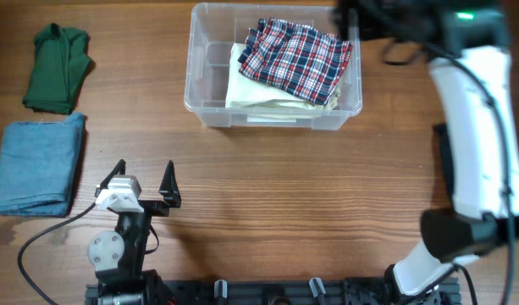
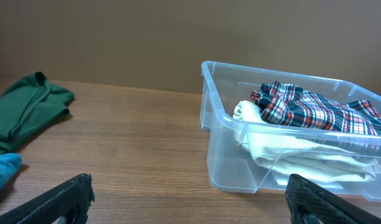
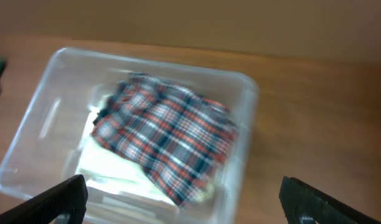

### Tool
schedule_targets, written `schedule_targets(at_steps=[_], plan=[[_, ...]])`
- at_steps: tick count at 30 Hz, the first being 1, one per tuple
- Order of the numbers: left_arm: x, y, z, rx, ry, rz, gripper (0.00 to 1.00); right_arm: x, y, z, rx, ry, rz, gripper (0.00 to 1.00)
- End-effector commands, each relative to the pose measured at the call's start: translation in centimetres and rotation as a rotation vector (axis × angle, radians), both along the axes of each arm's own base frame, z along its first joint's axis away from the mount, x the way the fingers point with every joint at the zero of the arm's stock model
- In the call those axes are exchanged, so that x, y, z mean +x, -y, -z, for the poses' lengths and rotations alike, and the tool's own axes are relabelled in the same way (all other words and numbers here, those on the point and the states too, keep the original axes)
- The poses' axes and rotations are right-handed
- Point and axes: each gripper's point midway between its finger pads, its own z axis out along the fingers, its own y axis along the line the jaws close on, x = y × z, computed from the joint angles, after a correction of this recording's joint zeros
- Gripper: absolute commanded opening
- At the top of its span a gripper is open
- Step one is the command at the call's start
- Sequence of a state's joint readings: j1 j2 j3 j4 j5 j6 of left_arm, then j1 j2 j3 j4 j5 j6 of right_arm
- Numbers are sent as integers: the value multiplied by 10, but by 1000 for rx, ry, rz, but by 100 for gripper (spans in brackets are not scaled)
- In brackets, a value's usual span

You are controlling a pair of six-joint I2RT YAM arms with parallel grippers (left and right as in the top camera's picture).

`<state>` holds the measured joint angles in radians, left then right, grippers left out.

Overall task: Pack container
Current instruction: 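Withdraw the right gripper right toward the dark navy cloth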

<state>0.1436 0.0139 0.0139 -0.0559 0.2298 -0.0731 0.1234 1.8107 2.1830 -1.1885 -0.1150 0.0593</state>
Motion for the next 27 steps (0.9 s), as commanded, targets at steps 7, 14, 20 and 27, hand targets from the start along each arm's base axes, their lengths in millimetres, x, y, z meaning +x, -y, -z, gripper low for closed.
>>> schedule_targets(at_steps=[7, 14, 20, 27], plan=[[0, -3, 2, -12, -2, -16, 100, -80, 115, -12, 77, -151, 361, 100], [0, -3, 2, -12, -2, -16, 100, -135, 204, 11, 113, -299, 648, 100], [0, -3, 2, -12, -2, -16, 100, -168, 264, 33, 97, -367, 871, 100], [0, -3, 2, -12, -2, -16, 100, -187, 303, 76, 106, -452, 1019, 100]])
